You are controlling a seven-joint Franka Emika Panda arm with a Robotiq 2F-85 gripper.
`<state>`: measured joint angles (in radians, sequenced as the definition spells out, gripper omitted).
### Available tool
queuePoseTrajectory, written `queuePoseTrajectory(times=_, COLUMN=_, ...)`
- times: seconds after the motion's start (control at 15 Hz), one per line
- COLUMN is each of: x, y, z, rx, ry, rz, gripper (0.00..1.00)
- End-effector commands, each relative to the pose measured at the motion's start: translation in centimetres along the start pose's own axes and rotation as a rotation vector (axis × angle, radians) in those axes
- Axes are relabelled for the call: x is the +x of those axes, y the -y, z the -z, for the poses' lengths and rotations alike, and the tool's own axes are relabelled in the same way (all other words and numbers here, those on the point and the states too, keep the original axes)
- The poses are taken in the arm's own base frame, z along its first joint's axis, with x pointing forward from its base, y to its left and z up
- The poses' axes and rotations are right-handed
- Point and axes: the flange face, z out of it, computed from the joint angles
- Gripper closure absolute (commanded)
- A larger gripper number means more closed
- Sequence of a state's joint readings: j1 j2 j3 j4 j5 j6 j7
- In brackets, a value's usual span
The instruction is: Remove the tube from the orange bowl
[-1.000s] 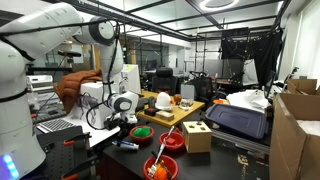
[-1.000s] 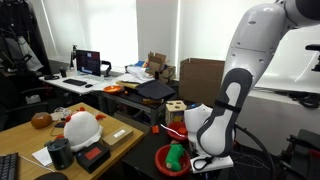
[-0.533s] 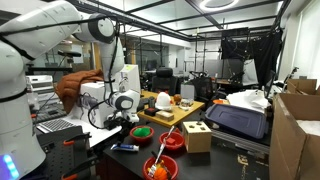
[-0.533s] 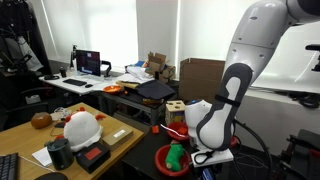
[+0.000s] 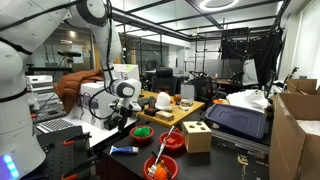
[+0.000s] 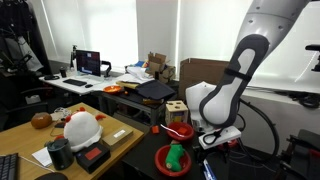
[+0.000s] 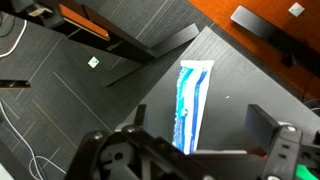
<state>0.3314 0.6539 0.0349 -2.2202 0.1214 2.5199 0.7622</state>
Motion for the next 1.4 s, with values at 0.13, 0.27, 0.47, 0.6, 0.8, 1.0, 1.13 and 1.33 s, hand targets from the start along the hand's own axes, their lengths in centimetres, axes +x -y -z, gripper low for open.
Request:
queuePoseTrajectory(times=0.13, x=-2.1, y=-5.3, z=9.2, rx=-0.061, ry=-0.048, rz=0.101, gripper=0.0)
queuePoseTrajectory(times=0.27, x=-2.4, y=-6.7, z=12.2, rx=-0.042, ry=-0.088, rz=0.147, gripper=0.0)
queuePoseTrajectory(times=0.47, x=-2.1, y=-9.1, z=16.4, rx=-0.036, ry=-0.151, rz=0.195, gripper=0.0)
queuePoseTrajectory(times=0.6, x=-1.6, y=-10.5, z=19.1, rx=-0.032, ry=-0.209, rz=0.204, gripper=0.0)
queuePoseTrajectory(times=0.8, x=-0.9, y=-12.3, z=22.4, rx=-0.01, ry=-0.274, rz=0.217, gripper=0.0)
queuePoseTrajectory(times=1.0, x=-0.6, y=-14.0, z=24.5, rx=-0.009, ry=-0.294, rz=0.225, gripper=0.0)
queuePoseTrajectory(times=1.13, x=-0.5, y=-15.1, z=25.8, rx=-0.027, ry=-0.306, rz=0.311, gripper=0.0)
queuePoseTrajectory(times=1.33, x=0.1, y=-16.8, z=28.3, rx=-0.045, ry=-0.331, rz=0.373, gripper=0.0)
